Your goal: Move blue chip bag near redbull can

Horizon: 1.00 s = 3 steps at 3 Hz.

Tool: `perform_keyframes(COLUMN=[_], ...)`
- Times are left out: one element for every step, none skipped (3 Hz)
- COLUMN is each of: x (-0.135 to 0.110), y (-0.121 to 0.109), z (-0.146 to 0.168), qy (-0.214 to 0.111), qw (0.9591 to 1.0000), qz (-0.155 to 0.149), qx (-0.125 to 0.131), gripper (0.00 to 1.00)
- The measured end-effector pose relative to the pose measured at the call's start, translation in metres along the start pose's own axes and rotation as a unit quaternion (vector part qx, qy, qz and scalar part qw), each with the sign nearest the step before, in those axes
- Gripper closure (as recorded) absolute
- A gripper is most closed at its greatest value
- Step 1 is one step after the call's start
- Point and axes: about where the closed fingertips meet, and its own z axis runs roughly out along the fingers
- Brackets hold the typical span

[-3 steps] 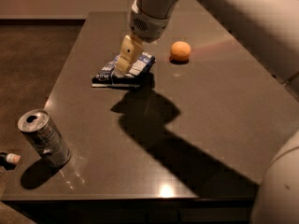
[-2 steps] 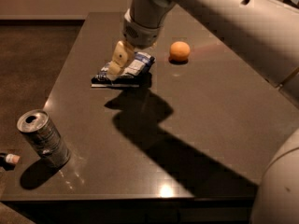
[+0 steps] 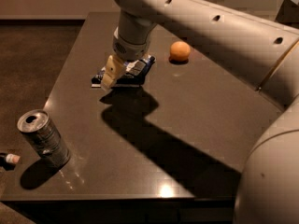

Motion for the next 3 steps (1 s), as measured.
perform_keyframes(x=[0.002,0.008,0.014], y=[0.0,0.001,0.0], z=[0.011,0.012,0.003], qy=[0.01,0.014,0.009], qw=[0.9998,0.9991,0.9985], qz=[-0.018,-0.039,-0.053], qx=[-0.004,-0.006,-0.004], gripper=[0.18,0.49,0.72])
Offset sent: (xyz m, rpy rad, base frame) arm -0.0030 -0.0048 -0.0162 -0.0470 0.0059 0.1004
